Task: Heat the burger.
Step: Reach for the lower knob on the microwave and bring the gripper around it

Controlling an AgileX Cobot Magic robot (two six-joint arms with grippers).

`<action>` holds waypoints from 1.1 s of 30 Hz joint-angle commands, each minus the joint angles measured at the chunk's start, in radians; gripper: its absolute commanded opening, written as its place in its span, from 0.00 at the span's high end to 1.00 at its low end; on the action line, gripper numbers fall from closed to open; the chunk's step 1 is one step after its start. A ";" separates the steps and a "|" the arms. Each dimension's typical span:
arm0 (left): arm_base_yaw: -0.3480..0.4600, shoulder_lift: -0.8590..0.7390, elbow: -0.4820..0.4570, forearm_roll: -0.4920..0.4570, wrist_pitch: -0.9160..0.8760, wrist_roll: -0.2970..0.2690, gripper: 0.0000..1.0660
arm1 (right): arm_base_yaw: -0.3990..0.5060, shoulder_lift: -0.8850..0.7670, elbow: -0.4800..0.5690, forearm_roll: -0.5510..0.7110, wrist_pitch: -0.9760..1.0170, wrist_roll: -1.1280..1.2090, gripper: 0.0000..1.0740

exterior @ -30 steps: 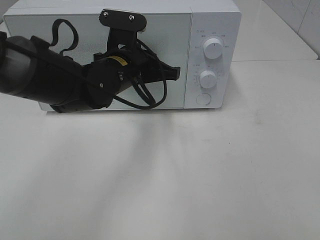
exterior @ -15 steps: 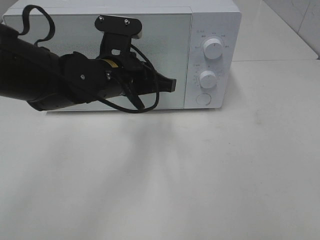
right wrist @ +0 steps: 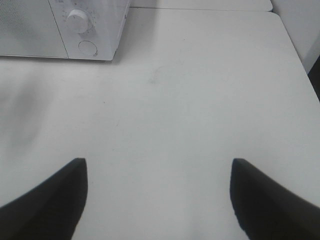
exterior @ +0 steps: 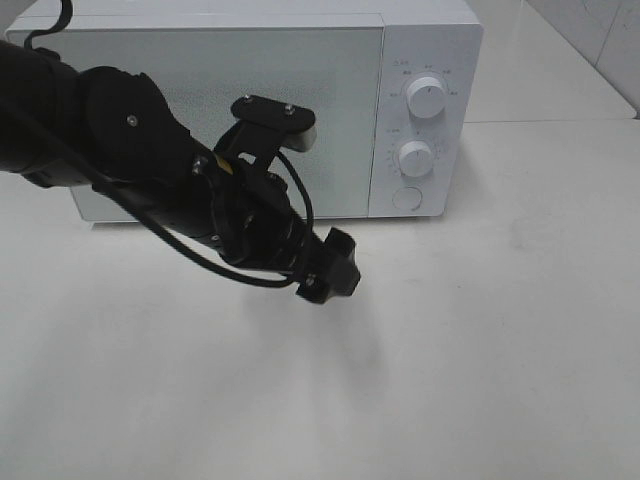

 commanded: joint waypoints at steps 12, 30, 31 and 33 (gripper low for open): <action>0.154 -0.123 0.002 0.135 0.490 -0.099 0.06 | -0.007 -0.025 0.002 0.001 -0.002 -0.008 0.29; 0.584 -0.375 0.002 0.269 0.804 -0.248 0.06 | -0.007 -0.025 0.002 0.001 -0.002 -0.008 0.29; 0.584 -0.375 0.002 0.269 0.804 -0.248 0.06 | -0.007 -0.025 0.002 0.001 -0.002 -0.008 0.29; 0.648 -0.432 0.002 0.316 0.823 -0.269 0.06 | -0.007 -0.025 0.002 0.001 -0.002 -0.008 0.29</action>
